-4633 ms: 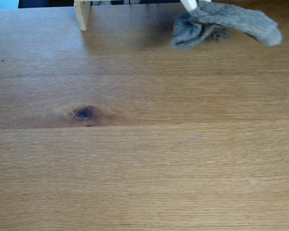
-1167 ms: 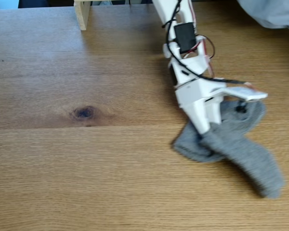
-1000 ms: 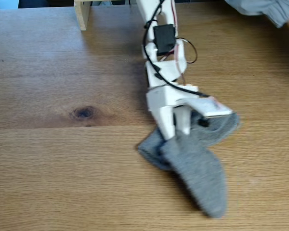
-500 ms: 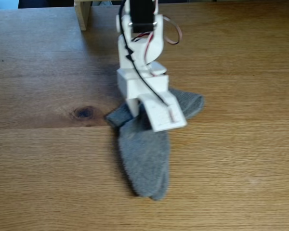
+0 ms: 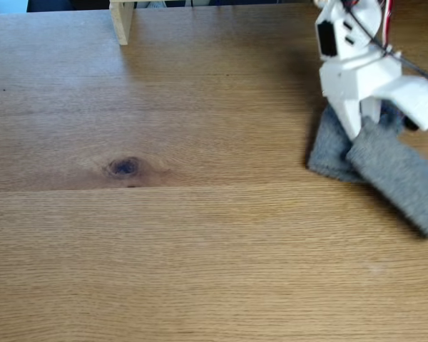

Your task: Clean the area in front of the robot

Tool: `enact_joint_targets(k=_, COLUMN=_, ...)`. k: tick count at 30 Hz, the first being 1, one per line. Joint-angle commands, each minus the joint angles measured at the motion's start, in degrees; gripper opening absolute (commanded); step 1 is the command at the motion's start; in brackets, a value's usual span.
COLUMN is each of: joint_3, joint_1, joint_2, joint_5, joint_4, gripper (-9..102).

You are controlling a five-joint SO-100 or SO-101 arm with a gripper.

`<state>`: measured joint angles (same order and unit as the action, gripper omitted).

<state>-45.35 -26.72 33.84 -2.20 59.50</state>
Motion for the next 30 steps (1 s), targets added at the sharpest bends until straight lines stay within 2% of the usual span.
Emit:
enact_joint_targets(k=1, joint_3=0.97, joint_1=4.92, joint_2=-4.31, joint_5=1.93, joint_4=-10.99, gripper=0)
enact_joint_targets(k=5, joint_3=0.97, joint_1=11.07, joint_2=-13.45, joint_5=10.2, joint_4=-28.65, gripper=0)
enact_joint_targets(k=8, joint_3=0.97, joint_1=14.77, joint_2=-19.95, joint_5=20.48, joint_4=-39.46, gripper=0)
enact_joint_targets(k=11, joint_3=0.97, joint_1=18.46, joint_2=-23.99, joint_5=28.04, joint_4=-41.92, gripper=0)
enact_joint_targets(k=17, joint_3=0.97, joint_1=27.95, joint_2=-23.38, joint_5=31.9, joint_4=-41.57, gripper=0)
enact_joint_targets(k=21, joint_3=0.97, joint_1=34.37, joint_2=-19.6, joint_5=32.61, joint_4=-37.18, gripper=0)
enact_joint_targets(k=26, joint_3=0.97, joint_1=41.04, joint_2=-11.16, joint_5=25.93, joint_4=-16.96, gripper=0)
enact_joint_targets(k=30, joint_3=0.88, joint_1=40.17, joint_2=-7.38, joint_5=23.64, joint_4=-2.55, gripper=0)
